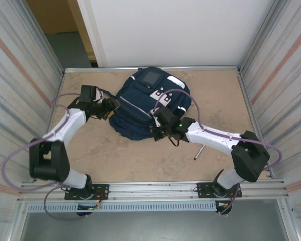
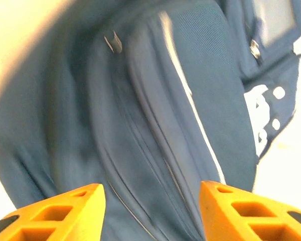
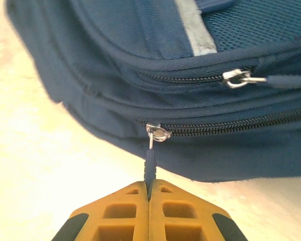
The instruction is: Pack books, pencil case, and school supplies into a backpack
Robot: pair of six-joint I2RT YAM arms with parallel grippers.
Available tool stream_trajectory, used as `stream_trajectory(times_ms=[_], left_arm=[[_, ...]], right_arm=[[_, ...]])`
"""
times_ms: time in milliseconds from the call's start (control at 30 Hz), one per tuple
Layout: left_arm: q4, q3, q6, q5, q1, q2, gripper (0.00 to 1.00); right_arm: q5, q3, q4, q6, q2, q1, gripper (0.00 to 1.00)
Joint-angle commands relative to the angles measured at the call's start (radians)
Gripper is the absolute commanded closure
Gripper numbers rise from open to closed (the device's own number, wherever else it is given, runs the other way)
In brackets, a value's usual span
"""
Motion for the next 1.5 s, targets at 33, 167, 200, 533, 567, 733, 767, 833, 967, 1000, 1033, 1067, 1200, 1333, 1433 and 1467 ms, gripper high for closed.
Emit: stream_trajectory(times_ms=[33, 167, 200, 533, 567, 733, 767, 833, 967, 1000, 1033, 1067, 1200, 1333, 1433, 1467], left_arm=[[-0.025, -0.124, -0.131, -0.126, -0.155, -0.149, 0.45], [0.018, -0.195, -0.230, -0.187, -0.215, -0.176, 0.44], [0.020, -0.201, -0.244, -0.190, -0.215, -0.175, 0.44], [0.105, -0.208, -0.327, -0.274, -0.253, -0.089, 0.46], [0.118, -0.205, -0.330, -0.290, -0.253, -0.070, 0.48], [0.108, -0.157, -0.286, -0.392, -0.280, -0.029, 0.64], [0.110, -0.153, -0.286, -0.407, -0.291, -0.033, 0.67], [0.111, -0.146, -0.276, -0.425, -0.308, -0.041, 0.75], [0.107, -0.146, -0.273, -0.402, -0.312, -0.055, 0.92], [0.113, -0.148, -0.273, -0.387, -0.313, -0.059, 0.96], [0.119, -0.150, -0.273, -0.367, -0.312, -0.064, 1.00], [0.119, -0.149, -0.273, -0.348, -0.314, -0.067, 1.00], [0.099, -0.137, -0.266, -0.304, -0.330, -0.082, 1.00], [0.087, -0.134, -0.272, -0.287, -0.341, -0.094, 1.00], [0.087, -0.134, -0.278, -0.284, -0.345, -0.103, 1.00], [0.087, -0.131, -0.279, -0.283, -0.348, -0.106, 1.00]], right_arm=[[-0.110, 0.050, 0.076, -0.033, 0.020, 0.036, 1.00], [-0.140, 0.051, 0.099, -0.028, 0.031, 0.042, 1.00], [-0.142, 0.049, 0.099, -0.028, 0.035, 0.042, 1.00], [-0.176, 0.003, 0.159, -0.028, 0.028, 0.061, 1.00], [-0.179, 0.002, 0.161, -0.028, 0.035, 0.062, 1.00], [-0.177, -0.014, 0.194, -0.046, 0.078, 0.061, 1.00], [-0.176, -0.014, 0.194, -0.050, 0.088, 0.060, 1.00], [-0.173, -0.014, 0.194, -0.055, 0.104, 0.057, 1.00], [-0.185, -0.015, 0.209, -0.056, 0.131, 0.047, 1.00], [-0.202, -0.014, 0.212, -0.058, 0.137, 0.042, 1.00], [-0.224, -0.015, 0.219, -0.060, 0.143, 0.035, 1.00], [-0.236, -0.016, 0.226, -0.060, 0.147, 0.028, 1.00], [-0.259, -0.032, 0.258, -0.057, 0.158, -0.002, 0.87], [-0.286, -0.037, 0.270, -0.055, 0.164, -0.017, 0.83], [-0.296, -0.038, 0.280, -0.055, 0.165, -0.013, 0.78], [-0.291, -0.038, 0.281, -0.055, 0.166, -0.011, 0.77]])
